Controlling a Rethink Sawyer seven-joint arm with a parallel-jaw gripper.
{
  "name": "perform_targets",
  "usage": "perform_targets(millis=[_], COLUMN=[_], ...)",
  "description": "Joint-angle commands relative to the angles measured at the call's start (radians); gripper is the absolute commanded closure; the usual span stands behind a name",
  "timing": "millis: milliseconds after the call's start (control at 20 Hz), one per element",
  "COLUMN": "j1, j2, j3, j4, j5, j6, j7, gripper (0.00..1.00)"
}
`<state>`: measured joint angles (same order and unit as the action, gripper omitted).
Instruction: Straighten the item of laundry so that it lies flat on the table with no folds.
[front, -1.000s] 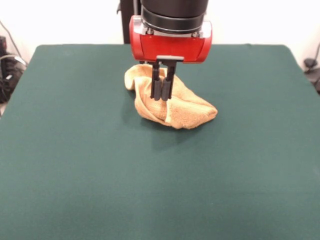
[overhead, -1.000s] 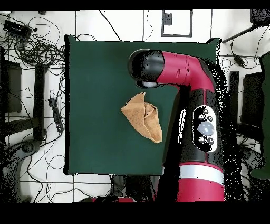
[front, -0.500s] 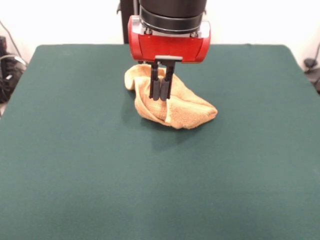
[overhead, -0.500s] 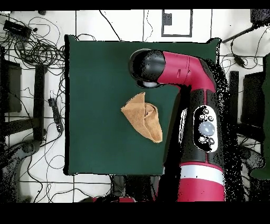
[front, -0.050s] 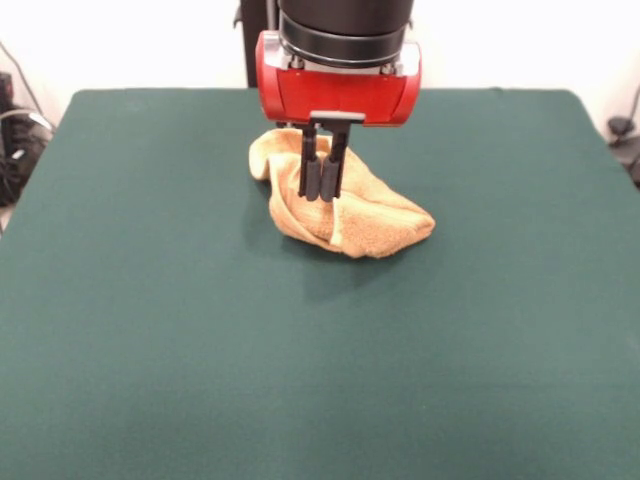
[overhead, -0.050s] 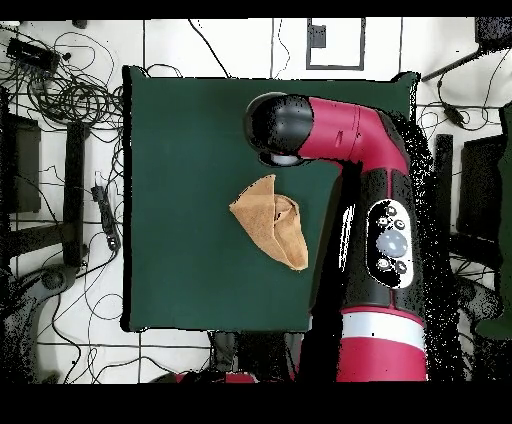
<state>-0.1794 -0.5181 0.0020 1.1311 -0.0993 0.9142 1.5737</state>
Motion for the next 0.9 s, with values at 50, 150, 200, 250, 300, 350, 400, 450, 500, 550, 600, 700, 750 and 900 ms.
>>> perform_targets(millis=[50,150,200,250,300,350,400,450,500,550,600,700,750,900], j1=[-0.005,-0.004,-0.003,-0.002,-0.002,-0.002,-0.003,-0.003,-0.003,-0.003,-0.003,-0.003,-0.003,-0.003], j2=[0.031,0.031,0.029,0.029,0.029,0.029,0.03,0.031,0.031,0.031,0.031,0.031,0.032,0.032], j3=[0.072,0.07,0.069,0.067,0.066,0.066,0.066,0.068,0.068,0.069,0.069,0.069,0.069,0.071], j4=[0.086,0.088,0.091,0.09,0.09,0.089,0.089,0.088,0.088,0.089,0.088,0.089,0.089,0.094], j5=[0.02,0.02,0.02,0.02,0.021,0.022,0.023,0.022,0.021,0.021,0.022,0.022,0.022,0.02], j6=[0.067,0.063,0.057,0.059,0.06,0.063,0.062,0.06,0.06,0.06,0.06,0.058,0.058,0.048], j7=[0.063,0.068,0.072,0.074,0.077,0.078,0.08,0.076,0.075,0.073,0.074,0.075,0.075,0.073], gripper=[1.0,1.0,1.0,1.0,1.0,1.0,1.0,1.0,1.0,1.0,1.0,1.0,1.0,1.0])
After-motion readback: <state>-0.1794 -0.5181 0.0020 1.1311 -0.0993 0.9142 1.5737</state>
